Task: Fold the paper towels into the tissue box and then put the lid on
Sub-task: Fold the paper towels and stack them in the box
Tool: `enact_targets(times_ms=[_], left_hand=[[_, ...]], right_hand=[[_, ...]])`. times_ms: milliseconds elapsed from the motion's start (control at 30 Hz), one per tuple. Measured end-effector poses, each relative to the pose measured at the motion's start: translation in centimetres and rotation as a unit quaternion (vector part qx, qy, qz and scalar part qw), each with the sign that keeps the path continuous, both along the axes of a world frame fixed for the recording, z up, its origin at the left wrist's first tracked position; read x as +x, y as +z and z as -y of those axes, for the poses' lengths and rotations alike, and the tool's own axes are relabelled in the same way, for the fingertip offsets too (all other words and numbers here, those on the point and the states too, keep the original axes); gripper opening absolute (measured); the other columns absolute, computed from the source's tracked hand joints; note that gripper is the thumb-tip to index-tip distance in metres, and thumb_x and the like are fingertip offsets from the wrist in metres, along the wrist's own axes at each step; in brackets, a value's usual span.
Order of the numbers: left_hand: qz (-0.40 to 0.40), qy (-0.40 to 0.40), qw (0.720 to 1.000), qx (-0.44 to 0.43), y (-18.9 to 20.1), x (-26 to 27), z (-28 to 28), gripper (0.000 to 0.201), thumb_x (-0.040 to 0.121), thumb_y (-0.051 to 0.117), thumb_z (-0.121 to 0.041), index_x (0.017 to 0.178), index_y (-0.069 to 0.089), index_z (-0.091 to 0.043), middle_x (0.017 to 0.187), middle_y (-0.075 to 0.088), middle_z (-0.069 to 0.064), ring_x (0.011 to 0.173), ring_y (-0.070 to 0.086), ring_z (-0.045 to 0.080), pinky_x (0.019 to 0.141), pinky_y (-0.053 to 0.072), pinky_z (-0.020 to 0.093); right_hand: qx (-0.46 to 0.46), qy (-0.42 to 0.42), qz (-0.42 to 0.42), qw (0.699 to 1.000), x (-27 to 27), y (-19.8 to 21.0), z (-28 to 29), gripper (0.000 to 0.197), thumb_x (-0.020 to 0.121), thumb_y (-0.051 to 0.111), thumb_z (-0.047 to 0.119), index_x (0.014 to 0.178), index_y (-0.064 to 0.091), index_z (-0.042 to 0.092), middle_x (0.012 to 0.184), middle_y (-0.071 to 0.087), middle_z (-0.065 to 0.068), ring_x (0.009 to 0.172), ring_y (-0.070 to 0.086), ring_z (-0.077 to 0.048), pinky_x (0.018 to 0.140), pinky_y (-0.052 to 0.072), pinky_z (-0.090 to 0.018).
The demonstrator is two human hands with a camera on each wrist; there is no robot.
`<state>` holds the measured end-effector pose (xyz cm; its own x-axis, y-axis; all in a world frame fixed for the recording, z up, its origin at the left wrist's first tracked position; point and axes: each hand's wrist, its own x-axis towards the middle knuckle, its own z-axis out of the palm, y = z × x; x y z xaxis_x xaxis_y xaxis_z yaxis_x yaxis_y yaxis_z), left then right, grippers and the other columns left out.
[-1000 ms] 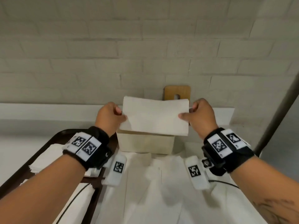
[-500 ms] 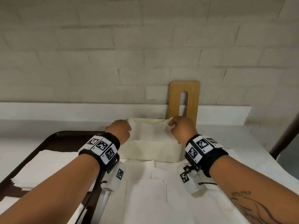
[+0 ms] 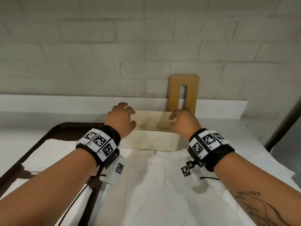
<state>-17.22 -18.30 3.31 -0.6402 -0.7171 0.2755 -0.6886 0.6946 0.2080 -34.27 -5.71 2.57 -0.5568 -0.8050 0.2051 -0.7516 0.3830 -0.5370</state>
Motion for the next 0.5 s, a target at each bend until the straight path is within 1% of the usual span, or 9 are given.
enact_targets(times_ms=[67,100,167,233,267,300,400,433,500], left_hand=[[-0.025,-0.026,0.999,0.016,0.6,1.3,-2.0,0.039,0.086,0.057,-0.024,0.124,0.054,-0.018,0.143,0.037,0.006,0.126,0.04,0.027,0.103,0.034,0.036],[-0.032,-0.039,0.998,0.035,0.7,2.1,-3.0,0.039,0.086,0.057,-0.024,0.124,0.054,-0.017,0.14,0.04,0.006,0.125,0.041,0.027,0.104,0.034,0.035],[-0.02,-0.051,0.996,0.073,0.4,3.7,-5.2,0.04,0.086,0.059,-0.027,0.124,0.053,-0.017,0.136,0.044,0.007,0.124,0.043,0.026,0.105,0.036,0.037],[0.014,-0.049,0.994,0.1,-0.5,5.1,-7.3,0.045,0.086,0.059,-0.033,0.127,0.049,-0.018,0.136,0.044,0.006,0.126,0.042,0.025,0.105,0.037,0.038],[0.03,-0.047,0.992,0.114,-1.1,5.7,-8.1,0.047,0.086,0.058,-0.035,0.129,0.047,-0.018,0.137,0.043,0.005,0.127,0.042,0.024,0.105,0.037,0.037],[0.044,-0.044,0.99,0.13,-1.7,6.2,-8.9,0.05,0.087,0.058,-0.037,0.131,0.045,-0.018,0.138,0.043,0.005,0.127,0.041,0.023,0.105,0.036,0.035],[0.076,-0.033,0.977,0.197,-3.3,7.3,-10.5,0.056,0.087,0.057,-0.04,0.135,0.04,-0.017,0.139,0.043,0.005,0.126,0.044,0.021,0.103,0.036,0.03],[0.088,-0.03,0.971,0.222,-3.8,7.7,-11.0,0.058,0.087,0.057,-0.041,0.135,0.038,-0.016,0.139,0.043,0.005,0.125,0.046,0.021,0.102,0.038,0.03],[0.103,-0.024,0.958,0.266,-4.5,8.1,-11.8,0.06,0.087,0.056,-0.041,0.137,0.036,-0.015,0.14,0.043,0.005,0.124,0.047,0.02,0.1,0.038,0.029]], right_hand=[[-0.001,0.018,0.048,0.999,1.2,0.3,-2.0,0.02,0.079,0.068,0.012,0.099,0.065,0.007,0.098,0.05,-0.003,0.089,0.051,-0.018,0.074,0.039,-0.023],[0.012,0.027,0.075,0.997,1.8,0.3,-3.1,0.022,0.079,0.07,0.013,0.099,0.065,0.007,0.093,0.052,0.0,0.087,0.051,-0.016,0.073,0.038,-0.023],[0.061,0.043,0.109,0.991,2.9,-0.3,-5.2,0.027,0.077,0.074,0.019,0.1,0.064,0.009,0.088,0.053,0.004,0.083,0.052,-0.015,0.07,0.04,-0.025],[0.13,0.06,0.136,0.98,3.9,-1.2,-7.0,0.034,0.076,0.075,0.024,0.105,0.06,0.012,0.091,0.053,0.003,0.075,0.055,-0.014,0.063,0.043,-0.025],[0.169,0.065,0.153,0.971,4.4,-1.7,-7.7,0.04,0.076,0.075,0.027,0.109,0.057,0.014,0.094,0.053,0.002,0.072,0.057,-0.014,0.062,0.044,-0.025],[0.204,0.065,0.169,0.962,4.8,-2.3,-8.4,0.045,0.075,0.076,0.03,0.112,0.055,0.015,0.097,0.054,0.002,0.073,0.058,-0.014,0.064,0.046,-0.025],[0.262,0.066,0.173,0.947,5.8,-3.6,-9.9,0.055,0.073,0.077,0.034,0.118,0.053,0.016,0.11,0.054,0.001,0.089,0.055,-0.016,0.074,0.045,-0.026],[0.272,0.068,0.172,0.944,6.2,-3.9,-10.3,0.058,0.072,0.077,0.036,0.12,0.053,0.015,0.111,0.054,0.0,0.092,0.054,-0.017,0.075,0.044,-0.026],[0.29,0.069,0.185,0.937,7.0,-4.1,-10.9,0.063,0.072,0.078,0.037,0.123,0.049,0.014,0.108,0.057,-0.002,0.09,0.055,-0.017,0.074,0.044,-0.026]])
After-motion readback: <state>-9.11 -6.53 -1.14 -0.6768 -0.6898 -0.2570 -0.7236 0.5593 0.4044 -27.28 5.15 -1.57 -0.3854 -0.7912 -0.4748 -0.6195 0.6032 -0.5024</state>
